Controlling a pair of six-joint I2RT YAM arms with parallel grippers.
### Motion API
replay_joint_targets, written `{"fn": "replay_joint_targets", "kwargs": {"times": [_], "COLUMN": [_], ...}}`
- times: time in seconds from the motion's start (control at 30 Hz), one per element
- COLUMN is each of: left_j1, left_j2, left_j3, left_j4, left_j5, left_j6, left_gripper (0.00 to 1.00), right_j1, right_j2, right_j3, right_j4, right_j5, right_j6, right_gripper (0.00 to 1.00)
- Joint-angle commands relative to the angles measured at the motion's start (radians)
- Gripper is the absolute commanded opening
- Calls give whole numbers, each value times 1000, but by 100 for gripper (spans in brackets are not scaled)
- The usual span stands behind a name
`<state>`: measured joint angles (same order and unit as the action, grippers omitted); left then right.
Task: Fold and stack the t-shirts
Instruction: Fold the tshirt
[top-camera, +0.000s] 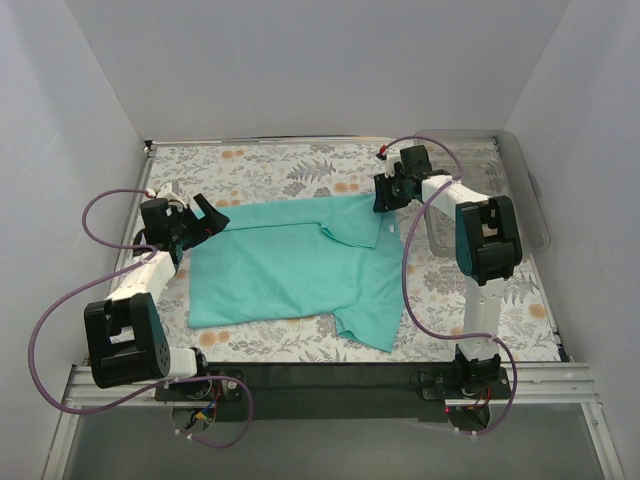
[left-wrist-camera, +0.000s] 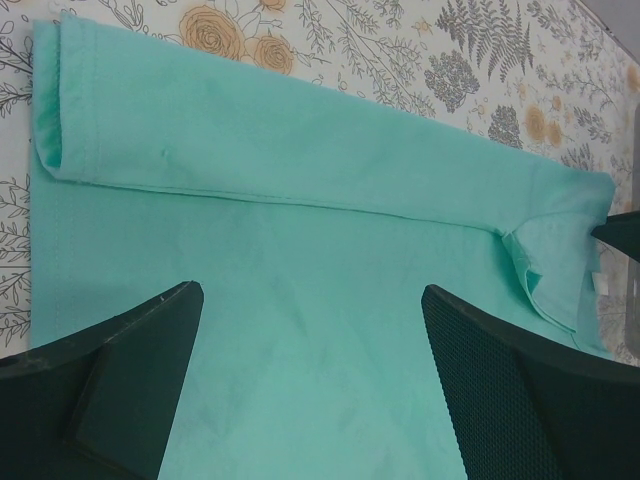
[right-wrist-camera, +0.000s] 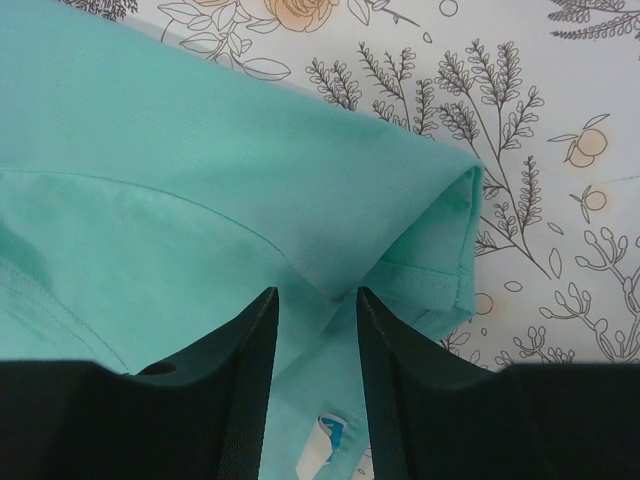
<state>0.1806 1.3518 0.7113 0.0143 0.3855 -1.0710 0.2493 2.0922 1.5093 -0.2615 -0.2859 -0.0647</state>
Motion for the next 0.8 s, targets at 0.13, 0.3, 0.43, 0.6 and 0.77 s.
{"fn": "replay_joint_targets", "kwargs": {"times": [0.13,0.3,0.43,0.6,0.77], "left_j1": [2,2,2,2,2], "left_j2": [-46,-51,-51,-49,-52], "left_j3": [1,-1,-3,0,1], "left_j4": [-2,-2,-2,0,0], "left_j5": [9,9,12,16,18], "left_j6": [11,13,11,13,13], "left_gripper": [84,84,84,84,84], "right_j1": [4,4,2,2,2], "right_j2": [20,-3,-47,-83,-89], "right_j3": [32,13,-21,-47,-64], "right_j4": [-21,-21,-19,-25,-47], "right_j5": [-13,-13,11,45,31], "right_j6": [16,8,-9,-23,-29], "right_gripper": [28,9,2,1,18]}}
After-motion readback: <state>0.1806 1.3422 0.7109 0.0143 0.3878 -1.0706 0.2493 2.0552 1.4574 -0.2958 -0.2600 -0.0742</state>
